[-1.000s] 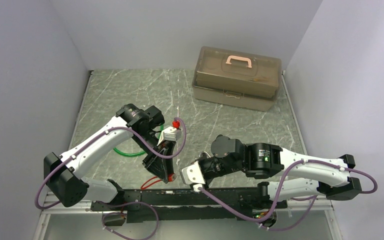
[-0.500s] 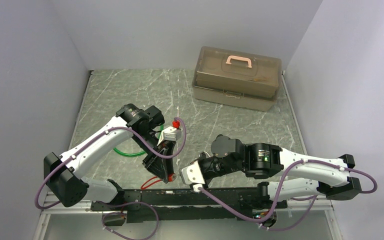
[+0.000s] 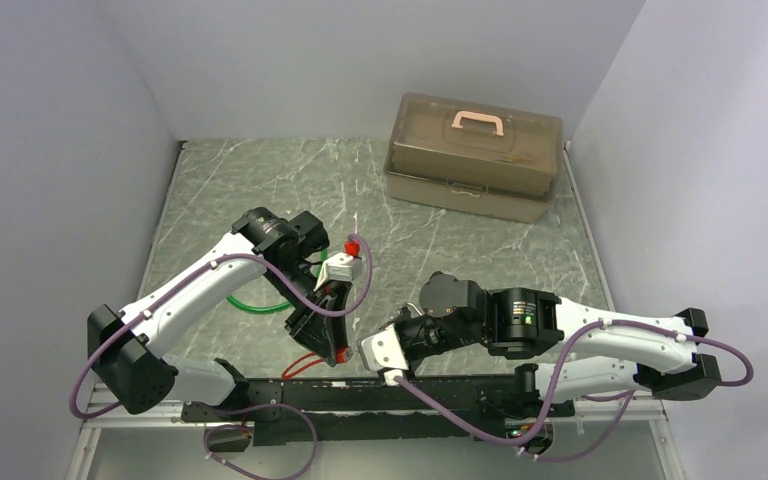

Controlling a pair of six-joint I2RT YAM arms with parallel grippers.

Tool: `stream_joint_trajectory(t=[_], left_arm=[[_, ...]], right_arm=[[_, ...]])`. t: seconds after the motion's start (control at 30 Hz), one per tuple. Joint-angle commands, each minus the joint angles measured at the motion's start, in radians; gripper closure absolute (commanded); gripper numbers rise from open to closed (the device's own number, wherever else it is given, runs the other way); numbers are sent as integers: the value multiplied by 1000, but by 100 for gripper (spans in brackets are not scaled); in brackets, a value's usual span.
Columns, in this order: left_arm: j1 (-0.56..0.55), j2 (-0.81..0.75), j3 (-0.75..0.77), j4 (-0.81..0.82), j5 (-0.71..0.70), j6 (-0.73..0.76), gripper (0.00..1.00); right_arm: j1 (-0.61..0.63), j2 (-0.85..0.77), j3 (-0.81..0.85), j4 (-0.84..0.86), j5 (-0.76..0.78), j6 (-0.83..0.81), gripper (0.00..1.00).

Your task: Unlock with the key

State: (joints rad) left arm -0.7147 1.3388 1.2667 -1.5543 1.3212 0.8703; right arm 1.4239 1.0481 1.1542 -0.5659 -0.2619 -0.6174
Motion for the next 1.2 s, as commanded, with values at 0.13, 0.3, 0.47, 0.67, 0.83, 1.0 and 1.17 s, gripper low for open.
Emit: stream_joint_trajectory(t=[0.13,0.3,0.47,0.67,0.83,1.0,1.17], left_arm=[[-1,-18,34,-25,58,13,100],[0,-17,36,-24,56,8,100],[7,-16,32,-22,61,7,100],[25,-25,12,-21,67,9,100],[33,-35,-28,17,53,-35,100],[33,-32,-35,34,50,-57,100],[44,-36,-19,6,70,-23,100]], right_arm=[[7,4,18,43,4,13,100],[6,28,41,32,4,21,100],[6,47,60,24,5,33,100],[7,51,73,40,9,42,100],[13,47,78,55,25,42,100],[24,44,79,66,39,39,100],[24,43,66,64,37,40,100]])
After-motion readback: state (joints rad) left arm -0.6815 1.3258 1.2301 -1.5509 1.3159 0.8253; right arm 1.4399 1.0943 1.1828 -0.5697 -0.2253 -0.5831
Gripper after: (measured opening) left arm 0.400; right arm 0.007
